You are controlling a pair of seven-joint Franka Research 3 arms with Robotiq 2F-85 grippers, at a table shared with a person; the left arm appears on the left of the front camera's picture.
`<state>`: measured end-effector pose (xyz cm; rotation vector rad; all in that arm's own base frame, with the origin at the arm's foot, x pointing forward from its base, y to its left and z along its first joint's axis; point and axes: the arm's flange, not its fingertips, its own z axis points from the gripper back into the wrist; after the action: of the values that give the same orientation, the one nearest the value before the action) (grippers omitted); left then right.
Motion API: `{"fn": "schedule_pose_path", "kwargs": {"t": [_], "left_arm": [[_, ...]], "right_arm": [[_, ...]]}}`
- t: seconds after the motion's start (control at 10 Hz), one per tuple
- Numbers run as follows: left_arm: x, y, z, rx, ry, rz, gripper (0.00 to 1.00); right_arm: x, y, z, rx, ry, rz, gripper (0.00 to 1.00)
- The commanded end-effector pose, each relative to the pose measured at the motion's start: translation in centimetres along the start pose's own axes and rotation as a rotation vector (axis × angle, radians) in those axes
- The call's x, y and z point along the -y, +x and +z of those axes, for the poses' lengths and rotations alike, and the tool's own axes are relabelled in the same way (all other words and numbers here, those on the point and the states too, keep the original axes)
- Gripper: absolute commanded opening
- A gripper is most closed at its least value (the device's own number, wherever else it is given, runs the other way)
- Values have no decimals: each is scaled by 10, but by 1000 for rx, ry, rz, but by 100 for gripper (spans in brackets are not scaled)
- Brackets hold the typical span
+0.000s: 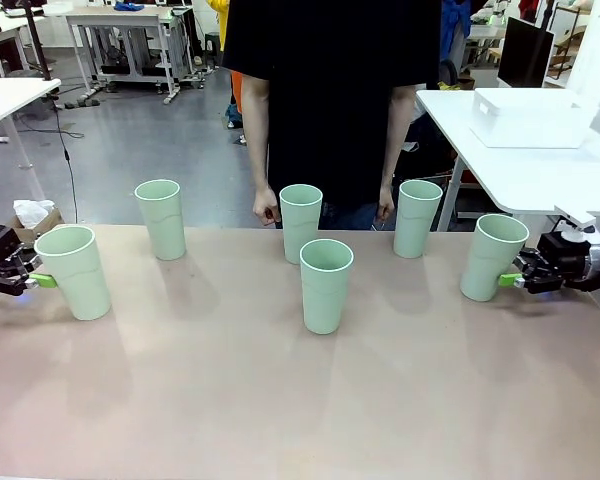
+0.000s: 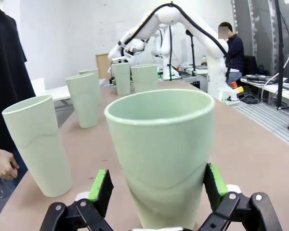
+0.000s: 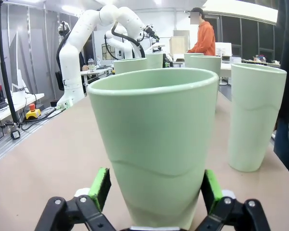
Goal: Stack the cups and store them in the basket.
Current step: Pick up two Reusable plastic cups , one in each hand.
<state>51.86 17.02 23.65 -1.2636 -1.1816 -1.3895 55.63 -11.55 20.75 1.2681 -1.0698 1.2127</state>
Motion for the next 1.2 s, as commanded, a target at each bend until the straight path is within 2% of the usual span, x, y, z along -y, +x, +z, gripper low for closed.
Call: {"fn": "schedule_pose_path", "kwargs": {"t": [0.0, 0.4, 1.1], "left_arm": [[26, -8, -11, -28, -53, -46, 100], [30, -15, -32, -34, -97, -42, 100], [31, -15, -58, -22, -95, -52, 100]], "right_arm": [[-1, 1, -6, 26, -11, 5, 100], [-3, 1, -10, 33, -7, -2, 100], [-3, 5, -28, 44, -8, -25, 100]]}}
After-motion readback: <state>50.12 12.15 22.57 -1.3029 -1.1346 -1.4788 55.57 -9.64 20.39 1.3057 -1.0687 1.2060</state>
